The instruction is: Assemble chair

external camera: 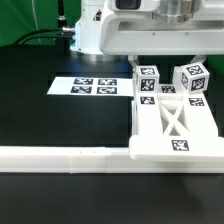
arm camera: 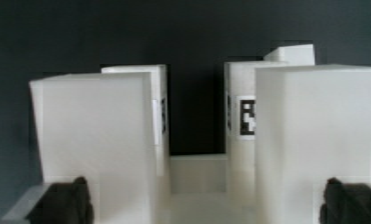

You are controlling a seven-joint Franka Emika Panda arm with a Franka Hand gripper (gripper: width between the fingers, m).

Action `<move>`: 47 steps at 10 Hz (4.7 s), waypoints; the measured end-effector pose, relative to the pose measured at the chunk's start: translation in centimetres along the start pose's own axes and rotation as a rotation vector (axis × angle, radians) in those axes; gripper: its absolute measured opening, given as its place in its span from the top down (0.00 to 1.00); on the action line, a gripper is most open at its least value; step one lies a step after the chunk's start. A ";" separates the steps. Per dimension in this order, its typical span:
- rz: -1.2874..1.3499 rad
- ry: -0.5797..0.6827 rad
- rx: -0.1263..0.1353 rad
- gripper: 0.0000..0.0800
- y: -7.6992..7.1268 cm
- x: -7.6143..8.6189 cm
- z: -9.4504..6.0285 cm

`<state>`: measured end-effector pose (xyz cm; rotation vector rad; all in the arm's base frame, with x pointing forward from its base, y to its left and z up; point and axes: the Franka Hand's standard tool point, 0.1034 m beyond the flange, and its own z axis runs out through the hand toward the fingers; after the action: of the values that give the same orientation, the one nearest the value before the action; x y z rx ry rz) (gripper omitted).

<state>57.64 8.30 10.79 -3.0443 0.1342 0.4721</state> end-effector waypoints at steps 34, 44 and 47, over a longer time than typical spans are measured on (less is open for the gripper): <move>-0.045 0.195 0.019 0.19 -4.9 2.0 -2.5; -0.034 0.195 0.019 0.64 -3.5 2.1 -1.7; 0.211 0.185 0.051 0.64 -3.3 2.0 -1.6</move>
Offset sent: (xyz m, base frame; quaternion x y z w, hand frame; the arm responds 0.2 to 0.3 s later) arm -0.0248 -0.0011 -0.0174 -0.0021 0.0321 0.0027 0.9995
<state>60.35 11.29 11.88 -3.0319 0.4723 0.1917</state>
